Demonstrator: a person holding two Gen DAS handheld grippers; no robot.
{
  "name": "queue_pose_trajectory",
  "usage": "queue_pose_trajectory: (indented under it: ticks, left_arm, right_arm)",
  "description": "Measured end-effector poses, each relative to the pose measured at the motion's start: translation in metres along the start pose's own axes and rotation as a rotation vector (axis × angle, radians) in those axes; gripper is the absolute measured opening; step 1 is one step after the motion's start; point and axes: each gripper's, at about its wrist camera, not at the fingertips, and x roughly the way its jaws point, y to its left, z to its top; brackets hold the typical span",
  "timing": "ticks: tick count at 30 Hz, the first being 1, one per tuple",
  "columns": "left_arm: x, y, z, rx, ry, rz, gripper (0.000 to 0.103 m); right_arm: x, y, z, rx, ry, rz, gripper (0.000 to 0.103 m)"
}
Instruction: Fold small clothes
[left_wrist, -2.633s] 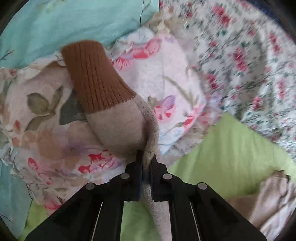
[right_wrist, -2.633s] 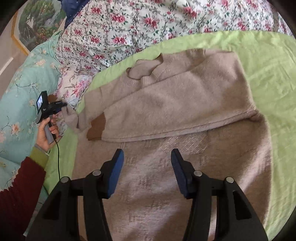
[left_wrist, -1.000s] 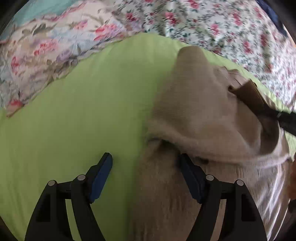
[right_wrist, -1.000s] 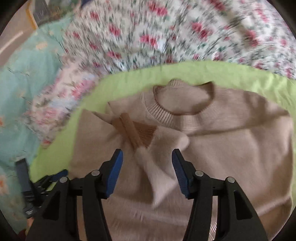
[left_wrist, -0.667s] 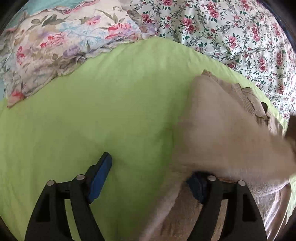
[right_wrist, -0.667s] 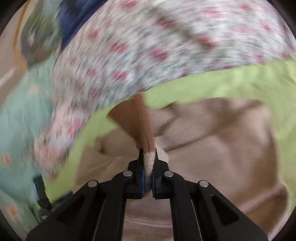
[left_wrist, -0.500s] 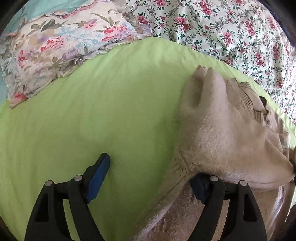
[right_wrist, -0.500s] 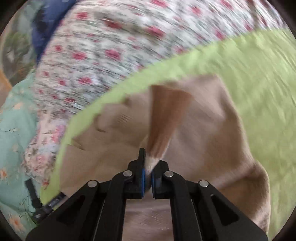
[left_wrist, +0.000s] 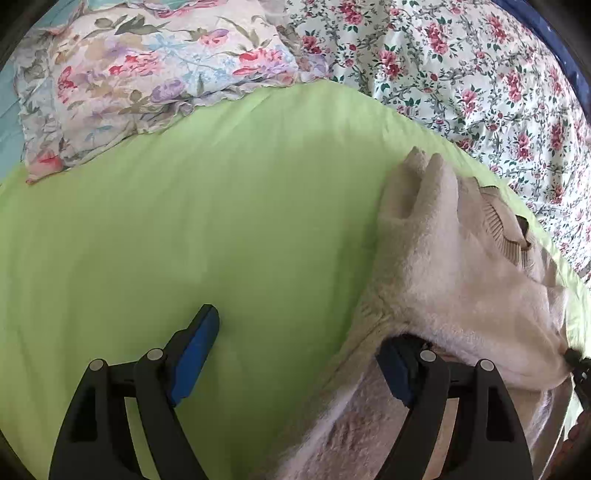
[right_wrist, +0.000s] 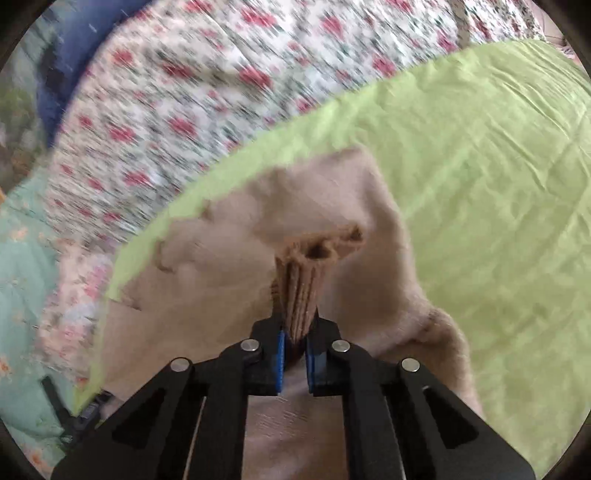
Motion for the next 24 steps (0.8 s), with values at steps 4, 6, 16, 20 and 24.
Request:
queue_pose_trajectory:
  ticks: [4,6,16,20,24]
  left_arm:
    - [-0.003,0.014,-0.001,-0.064,-0.006,-0.061,0.082]
    - [-0.003,0.012,-0.002,-0.062,-0.011,-0.054,0.082]
    - [-0.005,0.015,-0.007,-0.073,-0.04,-0.069,0.082]
    - [-0.005,0.016,-0.008,-0.081,-0.048,-0.085,0.082]
    - [-0.005,0.018,-0.01,-0.101,-0.067,-0.103,0.082]
  right_arm:
    - [-0.02,-0.006,-0.003,0.027,-0.053,-0.048,0.023]
    - [-0.038,0.012,-0.002,-0.025,-0.108,-0.006,0.028]
    - [0.05,0.224,0.006,-0.447,0.232,0.52,0.077]
    - [0.116,0.287,0.014,-0.519,0.329,0.544,0.078]
    - [0.189,0.32,-0.011,-0.556,0.714,0.517,0.081]
